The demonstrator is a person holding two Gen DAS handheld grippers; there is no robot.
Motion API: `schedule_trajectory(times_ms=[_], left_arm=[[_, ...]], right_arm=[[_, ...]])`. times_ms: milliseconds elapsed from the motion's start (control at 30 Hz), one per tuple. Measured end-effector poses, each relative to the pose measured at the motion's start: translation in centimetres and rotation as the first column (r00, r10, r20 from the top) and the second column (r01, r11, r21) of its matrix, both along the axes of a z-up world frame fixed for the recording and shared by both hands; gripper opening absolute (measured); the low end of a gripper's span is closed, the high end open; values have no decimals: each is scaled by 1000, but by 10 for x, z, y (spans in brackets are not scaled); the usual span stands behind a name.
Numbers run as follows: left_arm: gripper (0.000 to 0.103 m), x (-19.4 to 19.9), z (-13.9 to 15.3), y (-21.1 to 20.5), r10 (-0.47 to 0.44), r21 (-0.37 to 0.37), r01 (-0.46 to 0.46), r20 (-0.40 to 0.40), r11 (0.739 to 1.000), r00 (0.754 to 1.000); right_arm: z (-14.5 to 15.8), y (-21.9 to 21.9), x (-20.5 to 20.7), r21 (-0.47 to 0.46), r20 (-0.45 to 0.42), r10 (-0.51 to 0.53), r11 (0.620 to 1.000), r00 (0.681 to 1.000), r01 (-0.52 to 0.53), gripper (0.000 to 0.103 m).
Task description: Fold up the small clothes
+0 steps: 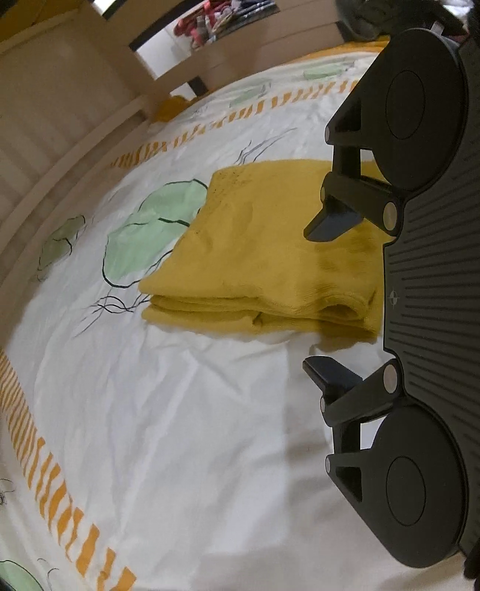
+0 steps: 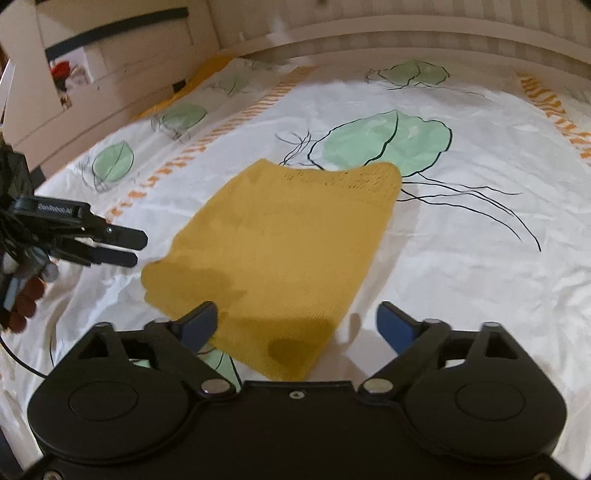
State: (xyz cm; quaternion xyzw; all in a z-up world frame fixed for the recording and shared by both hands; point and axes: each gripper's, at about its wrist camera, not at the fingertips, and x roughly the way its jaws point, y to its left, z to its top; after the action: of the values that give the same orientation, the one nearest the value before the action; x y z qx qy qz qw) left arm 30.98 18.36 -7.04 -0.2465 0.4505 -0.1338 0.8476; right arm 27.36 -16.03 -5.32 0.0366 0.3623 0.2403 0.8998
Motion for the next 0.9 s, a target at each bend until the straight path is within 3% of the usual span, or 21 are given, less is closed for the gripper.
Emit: schedule_trajectory(times_ms=[267,600,900], left_arm=[[68,7,-28,-28,-79,32,82,-79,996,994],[94,17,-38,-29,-91,-89,87,-40,992,995],[98,23,-39,-36,-124,-93,123,1,988,992]], right_arm=[[-3,-8,6,49,-29,-35,998,999,36,102],[-15,-21,24,171,-73,-51,983,996,63,102],[-43,-42,94,345,-191,-78,928,978,141,103]])
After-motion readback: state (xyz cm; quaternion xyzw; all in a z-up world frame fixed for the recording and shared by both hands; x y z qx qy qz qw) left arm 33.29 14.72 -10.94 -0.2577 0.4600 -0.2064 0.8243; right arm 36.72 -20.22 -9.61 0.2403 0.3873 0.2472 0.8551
